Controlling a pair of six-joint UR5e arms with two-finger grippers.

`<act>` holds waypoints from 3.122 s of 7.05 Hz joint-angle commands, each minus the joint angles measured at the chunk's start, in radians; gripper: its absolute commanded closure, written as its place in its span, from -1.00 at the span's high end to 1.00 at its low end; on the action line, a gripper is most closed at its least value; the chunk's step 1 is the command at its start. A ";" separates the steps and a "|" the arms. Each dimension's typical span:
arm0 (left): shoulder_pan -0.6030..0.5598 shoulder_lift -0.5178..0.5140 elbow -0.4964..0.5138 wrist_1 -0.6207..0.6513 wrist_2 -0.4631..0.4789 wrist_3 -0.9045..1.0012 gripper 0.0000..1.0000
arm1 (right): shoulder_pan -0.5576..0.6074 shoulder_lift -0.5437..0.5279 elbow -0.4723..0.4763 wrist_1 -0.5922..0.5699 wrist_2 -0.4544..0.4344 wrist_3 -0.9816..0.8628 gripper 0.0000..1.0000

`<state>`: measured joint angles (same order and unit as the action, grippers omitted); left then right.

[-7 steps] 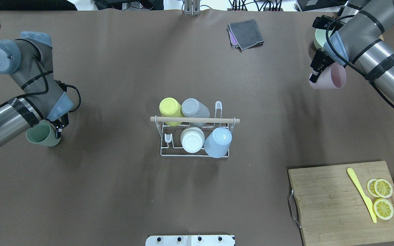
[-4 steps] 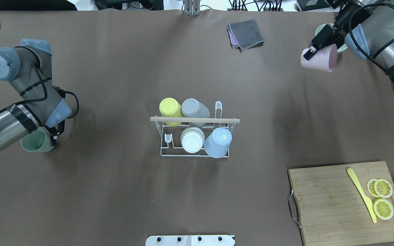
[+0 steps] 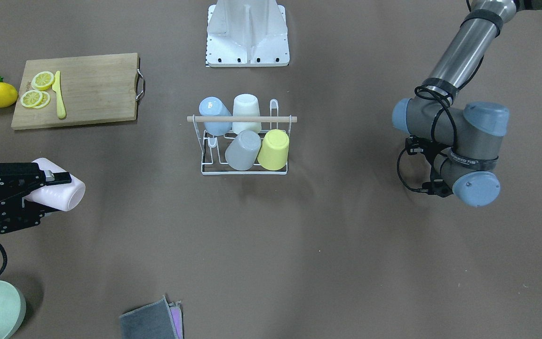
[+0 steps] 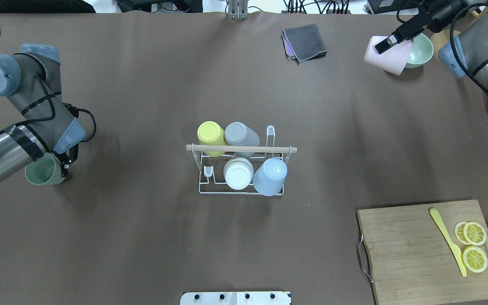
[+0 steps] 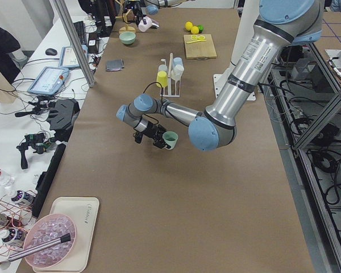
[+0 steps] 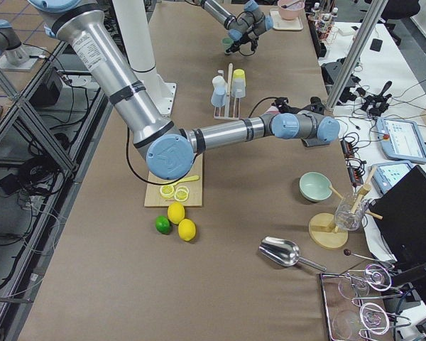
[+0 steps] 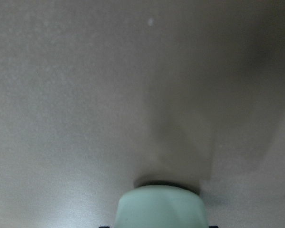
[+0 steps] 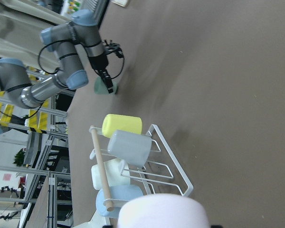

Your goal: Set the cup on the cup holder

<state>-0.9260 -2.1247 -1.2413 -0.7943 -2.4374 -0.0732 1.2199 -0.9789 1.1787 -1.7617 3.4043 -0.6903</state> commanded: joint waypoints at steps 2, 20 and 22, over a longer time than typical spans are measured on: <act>-0.147 -0.024 0.009 -0.155 -0.034 -0.011 -1.00 | 0.012 -0.024 -0.014 0.095 0.177 -0.362 -0.40; -0.285 0.107 -0.073 -2.342 0.574 -1.085 -1.00 | -0.439 0.075 -0.189 0.119 0.800 -1.574 -0.38; -0.190 0.173 -0.233 -2.369 0.751 -1.085 -1.00 | -0.500 0.078 -0.171 0.125 0.834 -1.586 -0.38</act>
<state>-1.1722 -1.9866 -1.3851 -3.1403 -1.7927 -1.1563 0.7600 -0.9020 0.9978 -1.6408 4.2142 -2.2651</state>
